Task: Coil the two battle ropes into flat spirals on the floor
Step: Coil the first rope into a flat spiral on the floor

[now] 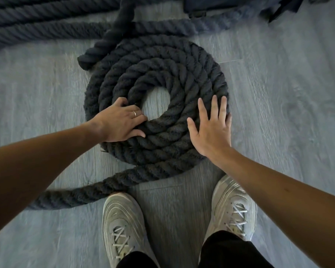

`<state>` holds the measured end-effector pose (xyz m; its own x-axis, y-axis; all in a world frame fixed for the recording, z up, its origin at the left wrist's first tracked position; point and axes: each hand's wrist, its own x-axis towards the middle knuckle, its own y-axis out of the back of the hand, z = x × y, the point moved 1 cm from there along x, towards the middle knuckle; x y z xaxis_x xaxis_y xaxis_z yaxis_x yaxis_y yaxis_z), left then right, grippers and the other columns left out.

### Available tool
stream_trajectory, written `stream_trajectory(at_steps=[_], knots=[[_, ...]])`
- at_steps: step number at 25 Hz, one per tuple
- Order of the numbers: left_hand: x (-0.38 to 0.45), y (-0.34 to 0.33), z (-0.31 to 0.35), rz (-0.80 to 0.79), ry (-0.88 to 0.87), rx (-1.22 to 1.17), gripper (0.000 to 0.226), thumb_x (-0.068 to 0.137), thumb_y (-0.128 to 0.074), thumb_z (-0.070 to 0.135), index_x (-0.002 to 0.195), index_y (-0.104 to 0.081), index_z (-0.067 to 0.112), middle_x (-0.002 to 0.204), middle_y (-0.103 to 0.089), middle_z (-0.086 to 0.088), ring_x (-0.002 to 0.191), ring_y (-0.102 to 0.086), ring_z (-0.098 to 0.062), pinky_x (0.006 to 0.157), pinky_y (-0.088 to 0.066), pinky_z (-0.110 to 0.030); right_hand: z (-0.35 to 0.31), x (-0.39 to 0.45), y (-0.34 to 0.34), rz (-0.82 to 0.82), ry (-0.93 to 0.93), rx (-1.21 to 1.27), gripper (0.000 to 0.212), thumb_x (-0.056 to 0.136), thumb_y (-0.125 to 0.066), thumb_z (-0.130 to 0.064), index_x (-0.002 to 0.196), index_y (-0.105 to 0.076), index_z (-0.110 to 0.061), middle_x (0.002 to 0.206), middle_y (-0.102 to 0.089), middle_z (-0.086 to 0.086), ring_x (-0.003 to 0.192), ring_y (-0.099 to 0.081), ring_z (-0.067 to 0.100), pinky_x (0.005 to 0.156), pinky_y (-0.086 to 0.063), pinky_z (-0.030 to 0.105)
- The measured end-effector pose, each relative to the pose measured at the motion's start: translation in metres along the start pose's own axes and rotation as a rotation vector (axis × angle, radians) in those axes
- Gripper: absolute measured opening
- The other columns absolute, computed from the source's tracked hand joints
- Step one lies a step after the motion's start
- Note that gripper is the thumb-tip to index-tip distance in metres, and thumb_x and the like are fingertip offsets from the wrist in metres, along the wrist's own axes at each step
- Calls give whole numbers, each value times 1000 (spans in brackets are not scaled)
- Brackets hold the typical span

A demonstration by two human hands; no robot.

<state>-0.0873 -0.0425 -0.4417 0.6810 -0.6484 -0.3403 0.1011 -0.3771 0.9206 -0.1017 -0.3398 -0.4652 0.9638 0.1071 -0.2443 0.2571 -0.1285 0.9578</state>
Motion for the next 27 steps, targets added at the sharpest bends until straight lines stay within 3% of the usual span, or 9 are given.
stream_trajectory(at_steps=[4, 7, 11, 15, 19, 20, 22, 25, 27], knots=[[4, 6, 21, -42, 150, -3, 76, 99, 3, 63, 121, -55, 19, 110, -62, 3, 101, -55, -21, 87, -36, -43, 6, 22, 10, -35, 48, -14, 74, 97, -8, -67, 160, -2, -29, 168, 7, 10, 152, 17, 32, 122, -7, 58], [14, 20, 36, -61, 262, -21, 69, 101, -5, 62, 119, -53, 17, 113, -61, -1, 101, -54, -23, 82, -36, -42, 15, 47, 22, -42, 95, -187, 74, 93, 5, -72, 158, 8, -38, 167, 12, 8, 151, 19, 35, 119, 1, 64], [30, 34, 56, -116, 368, -30, 62, 102, -15, 60, 119, -51, 13, 116, -62, -5, 105, -56, -25, 83, -38, -40, 22, 74, 36, -47, -77, -315, 77, 86, 14, -77, 154, 20, -41, 166, 13, 13, 150, 15, 44, 114, 3, 71], [29, 26, 62, -54, 448, -140, 66, 100, -16, 65, 120, -53, 14, 114, -63, -4, 105, -57, -25, 84, -39, -40, 9, 74, 36, -103, -144, -129, 73, 93, 4, -71, 156, 17, -37, 166, 11, 17, 150, 10, 45, 116, -2, 69], [8, 12, 43, 179, 353, -371, 59, 102, -28, 61, 130, -58, 20, 121, -59, -4, 110, -53, -27, 87, -42, -45, -15, 2, 10, -16, -132, 152, 68, 100, -20, -62, 159, -1, -33, 166, 11, 16, 150, 2, 46, 118, -12, 64], [0, 9, 33, 258, 418, -439, 52, 102, -34, 58, 129, -59, 21, 122, -57, -5, 111, -51, -29, 89, -42, -48, -19, -13, 4, -5, -120, 178, 69, 100, -25, -61, 159, -5, -32, 166, 10, 16, 150, 4, 45, 118, -15, 62], [-15, 3, 9, 351, 755, -570, 42, 101, -46, 51, 130, -59, 22, 129, -52, -9, 119, -45, -34, 98, -38, -53, -19, -27, -3, 13, -106, 208, 70, 100, -30, -60, 159, -11, -29, 166, 8, 14, 150, 7, 43, 119, -20, 60], [-37, -14, -22, 291, 1289, -843, 48, 101, -51, 45, 142, -46, 22, 143, -43, -17, 132, -40, -38, 109, -35, -52, -13, -23, -7, 64, -70, 217, 66, 100, -34, -57, 158, -19, -29, 166, 3, 14, 150, 5, 44, 117, -23, 61], [-50, -25, -30, 298, 1390, -1136, 50, 103, -51, 37, 149, -37, 25, 145, -49, -16, 131, -48, -35, 110, -41, -51, -11, -19, -9, 66, -25, 179, 63, 101, -32, -56, 157, -22, -30, 166, 0, 13, 149, 5, 47, 117, -22, 62]])
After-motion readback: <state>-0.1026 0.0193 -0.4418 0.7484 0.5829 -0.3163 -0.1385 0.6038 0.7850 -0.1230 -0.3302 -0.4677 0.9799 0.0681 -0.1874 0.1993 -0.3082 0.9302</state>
